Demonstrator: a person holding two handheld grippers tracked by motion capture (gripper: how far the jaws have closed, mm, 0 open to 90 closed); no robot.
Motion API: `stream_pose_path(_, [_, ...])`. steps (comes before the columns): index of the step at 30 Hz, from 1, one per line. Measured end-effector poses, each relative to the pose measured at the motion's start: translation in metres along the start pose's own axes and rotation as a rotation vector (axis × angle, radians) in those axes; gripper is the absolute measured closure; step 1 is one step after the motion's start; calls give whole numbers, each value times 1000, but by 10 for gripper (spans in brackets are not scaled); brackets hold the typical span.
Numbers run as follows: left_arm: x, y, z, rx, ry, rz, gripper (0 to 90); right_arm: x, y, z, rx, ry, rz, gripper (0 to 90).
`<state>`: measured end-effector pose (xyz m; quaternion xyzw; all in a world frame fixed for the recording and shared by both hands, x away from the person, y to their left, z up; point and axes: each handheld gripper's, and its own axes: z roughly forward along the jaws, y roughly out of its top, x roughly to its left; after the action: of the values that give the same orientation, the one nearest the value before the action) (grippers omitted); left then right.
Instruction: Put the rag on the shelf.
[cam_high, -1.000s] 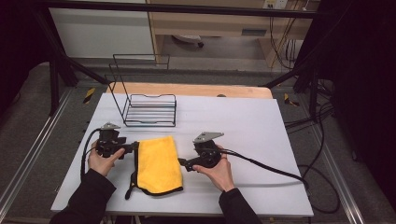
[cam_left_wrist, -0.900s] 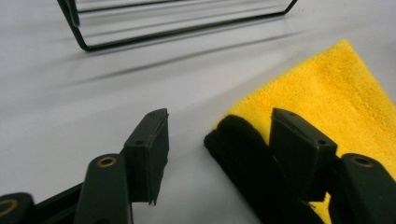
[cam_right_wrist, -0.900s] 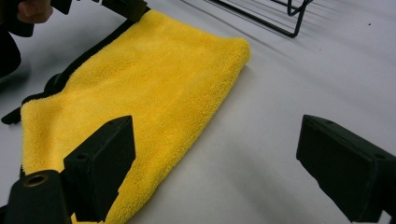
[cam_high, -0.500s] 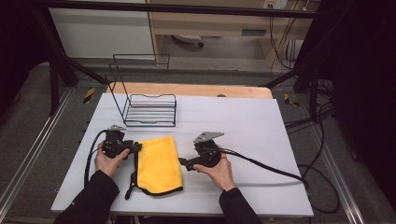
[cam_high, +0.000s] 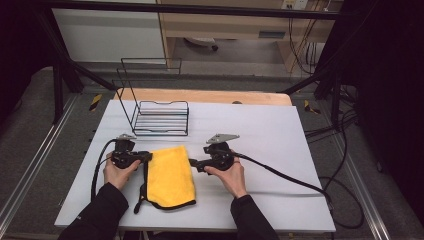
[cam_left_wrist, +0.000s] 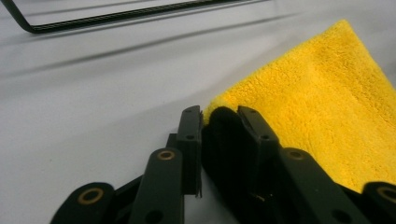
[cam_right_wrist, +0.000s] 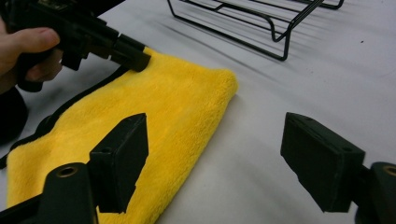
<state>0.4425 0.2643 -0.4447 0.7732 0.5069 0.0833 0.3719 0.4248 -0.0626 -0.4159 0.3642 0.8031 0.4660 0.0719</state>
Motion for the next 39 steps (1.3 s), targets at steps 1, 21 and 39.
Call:
stream_pose_path(1, [0, 0, 0, 1, 0, 2, 726, -1, 2, 3, 1, -11, -6, 263])
stream_pose_path(21, [-7, -2, 2, -9, 38, 87, 744, -5, 15, 77, 107, -82, -25, 513])
stream_pose_path(39, [-5, -3, 3, -20, 27, 111, 716, -8, 15, 83, 152, -7, 36, 812])
